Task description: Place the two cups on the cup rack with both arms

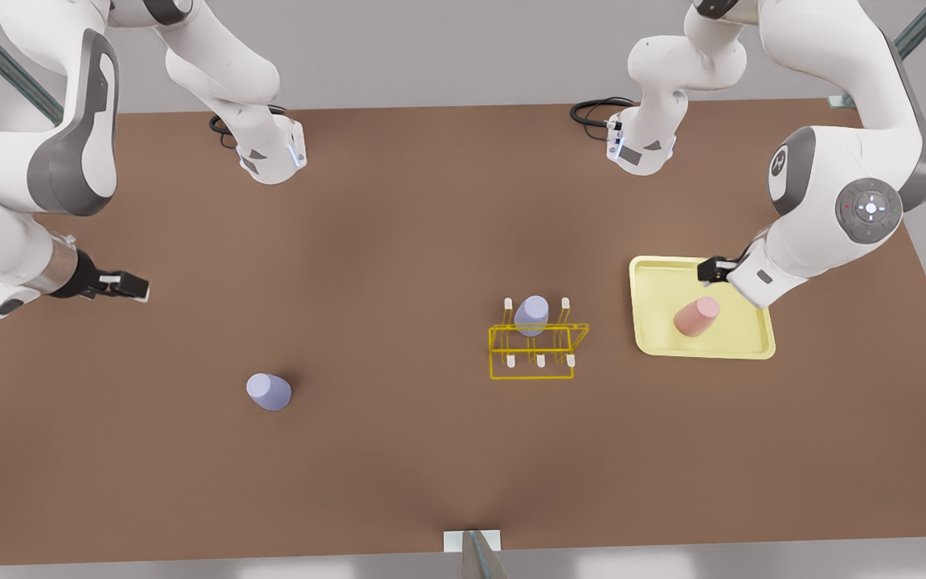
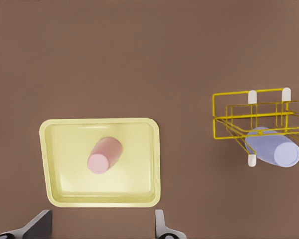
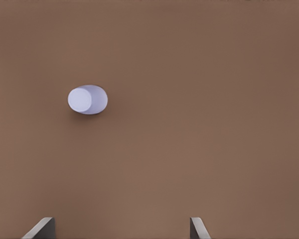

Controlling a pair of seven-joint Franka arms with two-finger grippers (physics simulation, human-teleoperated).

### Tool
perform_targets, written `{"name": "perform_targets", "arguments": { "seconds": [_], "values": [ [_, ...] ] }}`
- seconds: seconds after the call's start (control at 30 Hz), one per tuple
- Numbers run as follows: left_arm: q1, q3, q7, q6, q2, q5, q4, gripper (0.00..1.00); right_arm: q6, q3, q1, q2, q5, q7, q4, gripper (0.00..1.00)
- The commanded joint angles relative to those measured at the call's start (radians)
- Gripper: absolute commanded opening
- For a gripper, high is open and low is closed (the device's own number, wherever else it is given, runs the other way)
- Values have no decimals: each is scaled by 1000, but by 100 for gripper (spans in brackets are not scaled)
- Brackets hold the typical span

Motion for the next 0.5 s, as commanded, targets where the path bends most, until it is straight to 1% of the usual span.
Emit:
{"name": "perform_targets", "arguments": {
  "seconds": [0.0, 0.07, 0.1, 0.13, 0.2, 0.23, 0.3, 0.33, 0.37, 0.4, 0.47],
  "values": [
    [1, 0, 3, 28, -1, 1, -1, 100, 42, 1, 0, -1, 1, 17, 1, 100],
    [1, 7, 5, 28, 5, 3, -12, 100, 42, 1, 2, -1, 1, 16, -2, 100],
    [1, 60, 3, 63, 7, 3, -84, 100, 36, 1, 3, 2, -5, 16, -2, 100],
    [1, 109, 9, 198, 10, -1, -188, 100, 39, 2, 17, 24, -11, 16, 0, 100],
    [13, 179, 134, 434, 31, -10, -354, 100, 93, 7, 115, 175, -46, 10, 75, 100],
    [27, 204, 190, 525, 39, -33, -426, 100, 122, 7, 158, 229, -109, 16, 89, 100],
    [45, 233, 296, 640, 53, -34, -506, 100, 214, 8, 172, 289, -122, 48, 78, 100],
    [44, 231, 296, 683, 53, -40, -547, 100, 237, 8, 173, 312, -125, 86, 78, 100],
    [42, 231, 298, 707, 51, -108, -578, 100, 262, 8, 190, 329, -123, 105, 75, 100],
    [34, 231, 299, 697, 47, -151, -590, 100, 330, 7, 201, 340, -125, 132, 40, 100],
    [28, 228, 345, 691, 45, -146, -593, 100, 415, 7, 216, 347, -123, 234, -13, 100]
  ]
}}
